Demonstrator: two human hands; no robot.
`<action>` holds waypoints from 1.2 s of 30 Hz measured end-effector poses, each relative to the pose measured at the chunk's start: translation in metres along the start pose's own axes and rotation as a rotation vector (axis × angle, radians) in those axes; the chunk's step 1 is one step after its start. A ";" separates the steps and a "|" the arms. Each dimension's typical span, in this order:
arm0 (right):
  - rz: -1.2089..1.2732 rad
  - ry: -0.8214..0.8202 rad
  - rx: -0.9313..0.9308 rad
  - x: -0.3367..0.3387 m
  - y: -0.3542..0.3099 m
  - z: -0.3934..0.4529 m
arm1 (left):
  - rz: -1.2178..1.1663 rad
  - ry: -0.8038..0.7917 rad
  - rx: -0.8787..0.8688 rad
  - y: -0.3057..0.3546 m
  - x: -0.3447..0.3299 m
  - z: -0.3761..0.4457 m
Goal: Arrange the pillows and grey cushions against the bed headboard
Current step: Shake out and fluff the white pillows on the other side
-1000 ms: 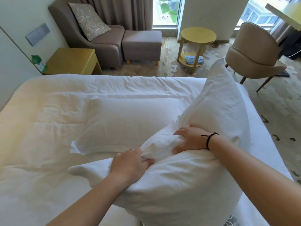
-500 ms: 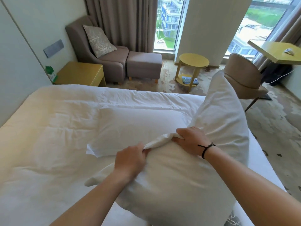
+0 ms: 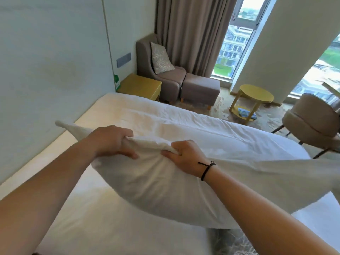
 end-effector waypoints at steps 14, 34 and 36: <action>-0.192 -0.114 -0.167 -0.153 -0.016 0.004 | 0.211 -0.020 0.114 -0.096 -0.097 -0.093; -0.442 -0.201 -0.252 -0.125 0.098 0.036 | 0.253 -0.148 0.134 -0.129 -0.110 -0.010; -0.457 -0.275 -0.244 -0.128 0.099 0.037 | 0.251 -0.157 0.140 -0.136 -0.108 -0.008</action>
Point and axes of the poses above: each hand's wrist, its own z-axis towards the middle knuckle, its own x-axis out of the back of the hand, y = z × x, the point moved 9 cm from there along z, towards the middle knuckle, and after that the axes turned 9 degrees about -x, right-handed, at the moved point
